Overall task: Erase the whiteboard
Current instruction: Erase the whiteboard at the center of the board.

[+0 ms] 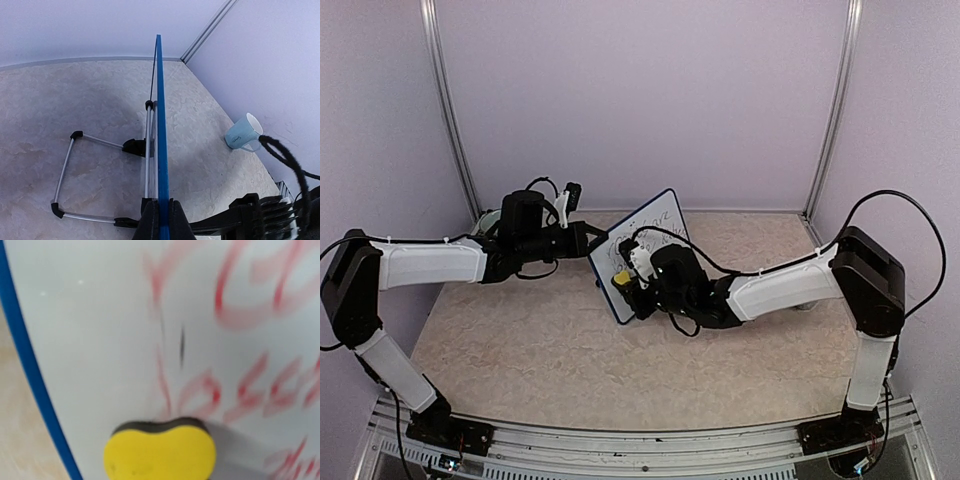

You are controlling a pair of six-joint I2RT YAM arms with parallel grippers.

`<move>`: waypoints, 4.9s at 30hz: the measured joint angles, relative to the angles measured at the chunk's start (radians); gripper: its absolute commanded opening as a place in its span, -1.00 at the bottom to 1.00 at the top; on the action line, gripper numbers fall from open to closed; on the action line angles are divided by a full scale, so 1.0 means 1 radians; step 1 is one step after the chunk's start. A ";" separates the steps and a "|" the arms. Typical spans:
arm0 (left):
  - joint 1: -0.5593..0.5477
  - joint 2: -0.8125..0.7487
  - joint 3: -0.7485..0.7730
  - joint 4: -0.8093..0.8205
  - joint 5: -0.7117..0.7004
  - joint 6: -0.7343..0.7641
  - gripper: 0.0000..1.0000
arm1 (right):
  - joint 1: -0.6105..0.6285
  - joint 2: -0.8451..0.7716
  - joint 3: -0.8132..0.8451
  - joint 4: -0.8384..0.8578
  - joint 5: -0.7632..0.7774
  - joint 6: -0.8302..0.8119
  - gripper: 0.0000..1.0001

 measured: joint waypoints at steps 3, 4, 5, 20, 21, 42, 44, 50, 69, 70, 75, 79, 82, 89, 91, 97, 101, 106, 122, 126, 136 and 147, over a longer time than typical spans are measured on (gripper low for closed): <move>0.000 0.000 -0.003 0.006 -0.003 0.001 -1.00 | -0.002 -0.001 0.058 -0.007 0.001 -0.015 -0.64; 0.000 0.000 -0.004 0.007 -0.003 0.000 -1.00 | -0.002 -0.002 0.076 -0.007 0.001 -0.019 -0.64; 0.000 0.000 -0.004 0.008 -0.003 0.000 -1.00 | -0.003 -0.003 0.090 -0.007 0.001 -0.022 -0.64; -0.001 0.001 -0.016 0.029 0.000 -0.016 -1.00 | -0.026 -0.004 0.093 0.055 -0.002 -0.038 -0.64; -0.001 0.001 -0.016 0.029 0.000 -0.016 -1.00 | -0.027 -0.005 0.074 0.063 0.001 -0.038 -0.64; -0.001 0.003 -0.020 0.042 -0.001 -0.020 -1.00 | -0.031 -0.004 0.165 -0.011 0.028 -0.077 -0.64; -0.001 0.003 -0.020 0.042 -0.001 -0.020 -1.00 | -0.031 -0.004 0.164 -0.011 0.029 -0.077 -0.65; -0.001 0.003 -0.020 0.043 0.001 -0.019 -1.00 | -0.031 -0.004 0.126 0.029 0.028 -0.069 -0.65; 0.000 0.003 -0.022 0.044 0.000 -0.020 -1.00 | -0.031 -0.003 0.113 0.016 0.035 -0.047 -0.65; 0.000 0.003 -0.022 0.044 0.001 -0.020 -1.00 | -0.032 -0.003 0.129 0.011 0.036 -0.047 -0.65; 0.001 0.003 -0.025 0.048 -0.001 -0.023 -1.00 | -0.035 0.003 0.180 -0.028 0.034 -0.051 -0.65; 0.002 0.003 -0.026 0.050 -0.002 -0.022 -1.00 | -0.035 0.005 0.183 -0.032 0.034 -0.050 -0.66; 0.002 0.003 -0.026 0.050 0.001 -0.022 -1.00 | -0.035 0.005 0.164 -0.008 0.032 -0.044 -0.66; 0.002 0.003 -0.027 0.052 0.001 -0.022 -1.00 | -0.035 0.003 0.056 0.060 0.026 -0.011 -0.66; 0.002 0.003 -0.028 0.054 0.002 -0.023 -1.00 | -0.035 0.000 0.041 0.067 0.024 -0.007 -0.66; 0.002 0.004 -0.028 0.057 0.006 -0.022 -1.00 | -0.035 -0.003 0.035 0.068 0.020 -0.007 -0.66; 0.006 0.007 -0.044 0.091 0.013 -0.023 -1.00 | -0.035 -0.003 0.060 0.037 0.024 -0.016 -0.66; 0.014 0.013 -0.060 0.134 0.034 -0.024 -1.00 | -0.035 -0.003 0.133 -0.002 0.040 -0.031 -0.66; 0.017 0.003 -0.113 0.213 0.043 -0.031 -1.00 | -0.035 -0.003 0.143 -0.023 0.053 -0.033 -0.67; 0.017 0.003 -0.121 0.226 0.039 -0.037 -1.00 | -0.035 -0.003 0.110 -0.015 0.038 -0.020 -0.67; 0.017 0.001 -0.132 0.243 0.039 -0.039 -1.00 | -0.029 -0.003 0.123 -0.034 0.054 -0.018 -0.67; 0.010 -0.001 -0.153 0.269 0.071 -0.045 -0.51 | -0.029 -0.003 0.213 -0.076 0.077 -0.029 -0.66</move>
